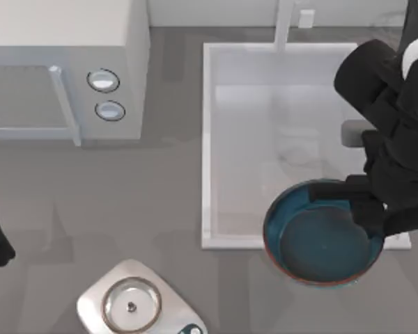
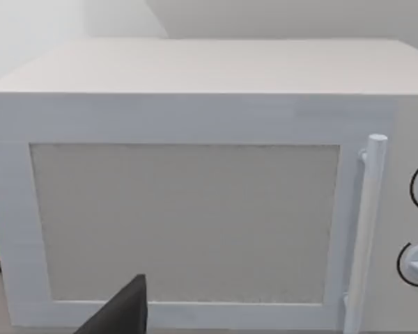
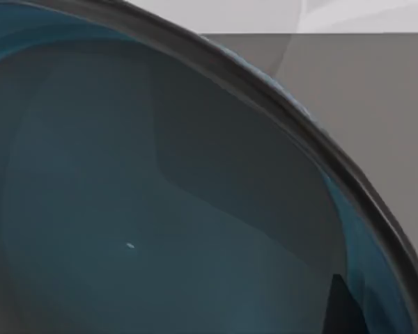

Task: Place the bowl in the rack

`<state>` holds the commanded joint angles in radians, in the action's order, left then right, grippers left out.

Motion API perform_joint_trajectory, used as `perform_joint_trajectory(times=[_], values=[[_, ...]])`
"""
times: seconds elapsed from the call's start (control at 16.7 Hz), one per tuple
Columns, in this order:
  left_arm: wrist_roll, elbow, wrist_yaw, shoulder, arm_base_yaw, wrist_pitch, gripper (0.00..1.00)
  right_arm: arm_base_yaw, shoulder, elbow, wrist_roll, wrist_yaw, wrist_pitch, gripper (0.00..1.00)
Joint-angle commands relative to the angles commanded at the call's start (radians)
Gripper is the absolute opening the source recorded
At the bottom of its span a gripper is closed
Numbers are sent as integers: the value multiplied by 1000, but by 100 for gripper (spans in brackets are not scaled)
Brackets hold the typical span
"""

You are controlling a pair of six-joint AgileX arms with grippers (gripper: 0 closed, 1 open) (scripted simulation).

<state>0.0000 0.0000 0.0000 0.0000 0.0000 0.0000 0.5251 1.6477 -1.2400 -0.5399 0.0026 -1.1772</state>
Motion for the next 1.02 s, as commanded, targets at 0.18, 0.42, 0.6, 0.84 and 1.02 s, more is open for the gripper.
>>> perform_joint_trajectory(times=[0.18, 0.42, 0.6, 0.84, 1.02], values=[[0, 0, 0, 0, 0, 0, 100, -3, -32, -161, 5, -1, -193, 0], [0, 0, 0, 0, 0, 0, 100, -8, -69, -319, 12, -2, -378, 0], [0, 0, 0, 0, 0, 0, 100, -9, -76, -349, 14, -2, -410, 0], [0, 0, 0, 0, 0, 0, 100, -6, -73, -346, 13, -3, -406, 0], [0, 0, 0, 0, 0, 0, 100, -61, -103, -333, 39, -34, -345, 0]])
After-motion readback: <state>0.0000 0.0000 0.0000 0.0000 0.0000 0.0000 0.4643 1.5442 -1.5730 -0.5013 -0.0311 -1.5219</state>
